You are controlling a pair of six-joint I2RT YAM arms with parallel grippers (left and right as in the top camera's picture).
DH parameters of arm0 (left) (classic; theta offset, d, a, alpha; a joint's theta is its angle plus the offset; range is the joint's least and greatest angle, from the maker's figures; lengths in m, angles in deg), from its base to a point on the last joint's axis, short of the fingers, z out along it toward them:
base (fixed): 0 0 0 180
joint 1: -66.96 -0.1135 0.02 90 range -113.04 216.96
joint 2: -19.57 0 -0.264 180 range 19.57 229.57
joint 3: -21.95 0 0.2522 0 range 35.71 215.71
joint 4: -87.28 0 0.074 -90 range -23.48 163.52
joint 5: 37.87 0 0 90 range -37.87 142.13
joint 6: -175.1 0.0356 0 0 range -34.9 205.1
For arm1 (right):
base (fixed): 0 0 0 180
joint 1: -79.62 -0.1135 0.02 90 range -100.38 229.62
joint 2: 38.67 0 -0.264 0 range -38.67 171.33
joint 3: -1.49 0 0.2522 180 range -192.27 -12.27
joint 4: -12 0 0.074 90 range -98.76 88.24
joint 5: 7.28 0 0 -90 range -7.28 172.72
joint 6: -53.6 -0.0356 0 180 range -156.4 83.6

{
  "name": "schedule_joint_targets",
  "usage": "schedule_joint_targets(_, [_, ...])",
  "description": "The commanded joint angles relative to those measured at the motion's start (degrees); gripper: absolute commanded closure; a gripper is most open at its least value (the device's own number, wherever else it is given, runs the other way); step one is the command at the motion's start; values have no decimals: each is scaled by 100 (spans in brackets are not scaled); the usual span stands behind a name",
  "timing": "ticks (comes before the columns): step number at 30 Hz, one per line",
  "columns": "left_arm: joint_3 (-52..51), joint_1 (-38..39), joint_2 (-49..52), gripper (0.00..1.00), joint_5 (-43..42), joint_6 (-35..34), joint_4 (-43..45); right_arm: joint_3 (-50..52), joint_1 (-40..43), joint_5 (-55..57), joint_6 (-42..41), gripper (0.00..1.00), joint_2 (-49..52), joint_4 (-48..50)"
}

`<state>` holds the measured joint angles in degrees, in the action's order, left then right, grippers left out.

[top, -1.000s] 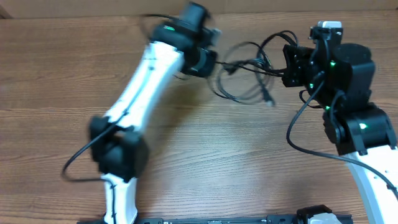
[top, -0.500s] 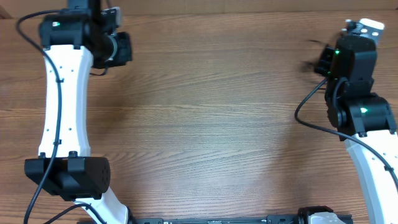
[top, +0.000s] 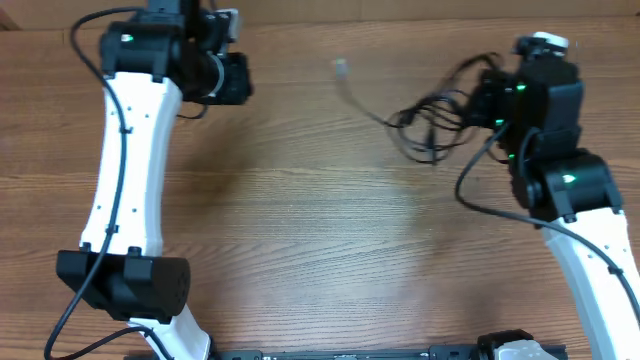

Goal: Untangle cables

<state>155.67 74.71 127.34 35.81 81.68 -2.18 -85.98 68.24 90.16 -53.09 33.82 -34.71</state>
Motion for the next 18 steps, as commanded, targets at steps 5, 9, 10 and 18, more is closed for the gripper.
schedule_joint_targets(5, [-17, 92, -50, 40, -374, 345, 74, -616, -680, -348, -136, 96, -188, 555])
schedule_joint_targets(9, [-20, 92, -24, 0, -815, 348, 136, -741, -870, -1215, -138, 96, -188, 857])
schedule_joint_targets(10, [-22, 92, -20, 0, -855, 348, 168, -739, -909, -1362, -184, 83, -175, 833])
schedule_joint_targets(18, [-24, 96, -20, 0, -920, 350, 195, -737, -955, -1351, -42, 0, 295, -531])
